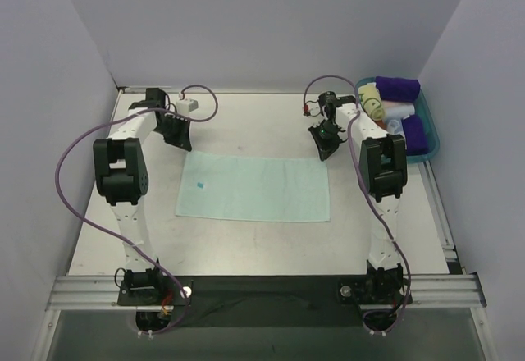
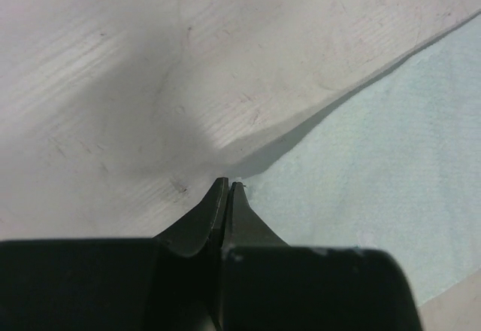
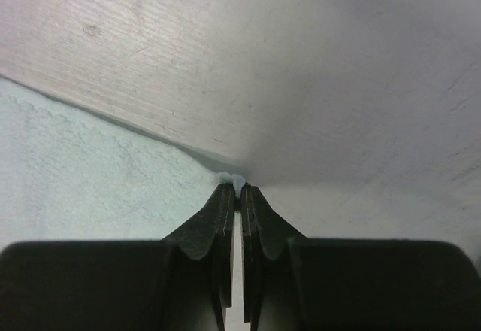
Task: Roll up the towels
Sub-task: Fold the towel
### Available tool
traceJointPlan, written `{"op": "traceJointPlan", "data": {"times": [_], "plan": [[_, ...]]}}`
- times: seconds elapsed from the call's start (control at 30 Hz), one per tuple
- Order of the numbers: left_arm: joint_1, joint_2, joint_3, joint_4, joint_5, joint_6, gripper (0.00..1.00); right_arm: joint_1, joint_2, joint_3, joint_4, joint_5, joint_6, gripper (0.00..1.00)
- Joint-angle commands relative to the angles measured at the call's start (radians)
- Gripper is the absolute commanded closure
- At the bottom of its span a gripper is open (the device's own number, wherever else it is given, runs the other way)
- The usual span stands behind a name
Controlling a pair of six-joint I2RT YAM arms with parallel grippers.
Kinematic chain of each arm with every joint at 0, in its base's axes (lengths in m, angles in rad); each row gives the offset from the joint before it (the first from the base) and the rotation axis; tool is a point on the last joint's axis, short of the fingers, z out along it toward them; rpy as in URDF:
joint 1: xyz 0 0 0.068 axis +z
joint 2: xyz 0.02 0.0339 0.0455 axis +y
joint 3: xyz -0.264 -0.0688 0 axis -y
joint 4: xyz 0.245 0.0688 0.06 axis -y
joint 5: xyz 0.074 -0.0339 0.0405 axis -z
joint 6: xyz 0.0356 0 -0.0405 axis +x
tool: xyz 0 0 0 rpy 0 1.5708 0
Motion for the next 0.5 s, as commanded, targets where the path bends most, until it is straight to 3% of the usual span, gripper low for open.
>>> {"op": "traceJointPlan", "data": {"times": [0.0,0.23,0.47], "plan": [[0.035,-0.01,0.068,-0.005,0.065,-0.024,1.0,-0.022,-0.038,0.088,-0.034,-0.007,-0.001,1.0],[0.054,-0.077,0.063,-0.01,0.111,-0.004,1.0,-0.032,-0.099,0.087,-0.049,-0.044,-0.012,1.0],[0.073,-0.224,-0.113,-0.023,0.161,0.095,1.0,-0.016,-0.26,-0.106,-0.052,-0.084,-0.049,1.0]]}}
